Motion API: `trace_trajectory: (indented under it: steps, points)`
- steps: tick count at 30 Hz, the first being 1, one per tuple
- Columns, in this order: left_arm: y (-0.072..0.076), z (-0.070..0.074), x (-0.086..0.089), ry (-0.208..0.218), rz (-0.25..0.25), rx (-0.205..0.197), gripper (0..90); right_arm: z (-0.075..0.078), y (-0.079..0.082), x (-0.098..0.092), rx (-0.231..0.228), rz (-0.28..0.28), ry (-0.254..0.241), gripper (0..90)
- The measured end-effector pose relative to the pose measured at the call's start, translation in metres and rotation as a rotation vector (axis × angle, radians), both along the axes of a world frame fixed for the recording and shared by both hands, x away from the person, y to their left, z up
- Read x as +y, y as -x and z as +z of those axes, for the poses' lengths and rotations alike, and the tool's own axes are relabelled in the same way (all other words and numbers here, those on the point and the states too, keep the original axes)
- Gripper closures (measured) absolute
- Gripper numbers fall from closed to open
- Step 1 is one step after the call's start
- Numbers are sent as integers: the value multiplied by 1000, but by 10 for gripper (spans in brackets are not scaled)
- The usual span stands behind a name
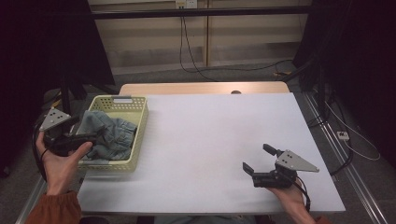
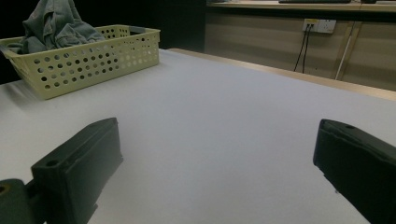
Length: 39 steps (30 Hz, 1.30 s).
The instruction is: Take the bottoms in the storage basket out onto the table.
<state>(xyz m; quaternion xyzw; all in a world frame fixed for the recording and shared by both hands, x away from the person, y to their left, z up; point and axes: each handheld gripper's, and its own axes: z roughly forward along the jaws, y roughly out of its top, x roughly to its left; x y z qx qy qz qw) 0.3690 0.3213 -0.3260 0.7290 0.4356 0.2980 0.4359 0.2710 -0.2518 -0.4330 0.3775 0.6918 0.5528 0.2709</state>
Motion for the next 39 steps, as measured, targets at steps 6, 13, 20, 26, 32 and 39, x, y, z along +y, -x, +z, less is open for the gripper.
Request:
trace_trajectory:
  steps: [6,13,20,26,32,39]
  points:
    - [-17,-4,2,-13,14,39,57,0,-1,0,1,4,-2,8]
    - [-33,-10,4,-17,38,88,55,0,-1,1,1,4,-1,8]
    - [-49,-19,1,-17,49,165,50,0,-2,2,0,9,-2,8]
    - [-57,-32,-1,-64,52,244,35,0,-2,1,-1,9,-3,7]
    - [-62,-39,-3,-87,65,265,28,0,-2,2,1,11,-3,7]
    - [-67,-53,4,-73,71,325,19,0,-2,2,2,14,-4,8]
